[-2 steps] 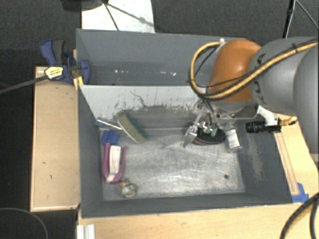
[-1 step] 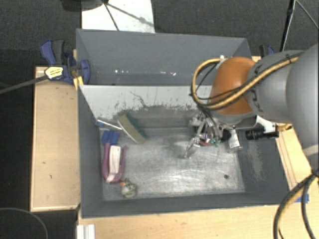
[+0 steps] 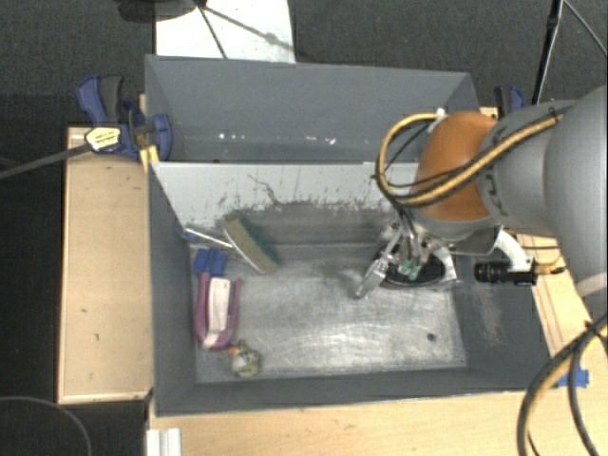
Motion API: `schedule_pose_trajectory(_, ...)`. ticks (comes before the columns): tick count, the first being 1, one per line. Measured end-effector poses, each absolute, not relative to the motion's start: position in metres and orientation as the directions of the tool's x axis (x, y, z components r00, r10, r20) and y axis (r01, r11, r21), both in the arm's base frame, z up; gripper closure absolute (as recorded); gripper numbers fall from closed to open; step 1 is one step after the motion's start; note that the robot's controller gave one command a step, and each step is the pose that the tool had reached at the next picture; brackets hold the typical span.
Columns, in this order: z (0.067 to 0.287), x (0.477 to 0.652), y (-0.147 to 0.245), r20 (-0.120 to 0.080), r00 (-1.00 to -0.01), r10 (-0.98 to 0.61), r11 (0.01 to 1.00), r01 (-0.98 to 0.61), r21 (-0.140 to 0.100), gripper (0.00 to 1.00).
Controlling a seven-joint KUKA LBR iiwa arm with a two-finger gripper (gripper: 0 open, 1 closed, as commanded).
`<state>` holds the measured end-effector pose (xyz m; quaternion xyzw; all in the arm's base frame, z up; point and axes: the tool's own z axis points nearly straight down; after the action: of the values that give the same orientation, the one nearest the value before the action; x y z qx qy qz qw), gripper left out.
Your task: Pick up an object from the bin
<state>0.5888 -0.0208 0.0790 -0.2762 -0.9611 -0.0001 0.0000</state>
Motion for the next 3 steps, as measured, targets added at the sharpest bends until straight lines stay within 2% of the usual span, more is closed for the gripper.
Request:
schedule_pose_trajectory(1,0.079,0.589,-0.02,0.001,-0.849,0.528,0.849,0.528,0.001,1.0)
schedule_pose_trajectory(2,0.203,0.577,-0.047,-0.01,-0.875,0.484,0.875,0.484,0.004,1.0)
schedule_pose_trajectory(3,0.198,0.575,-0.046,-0.002,-0.876,0.482,0.876,0.482,0.001,0.0)
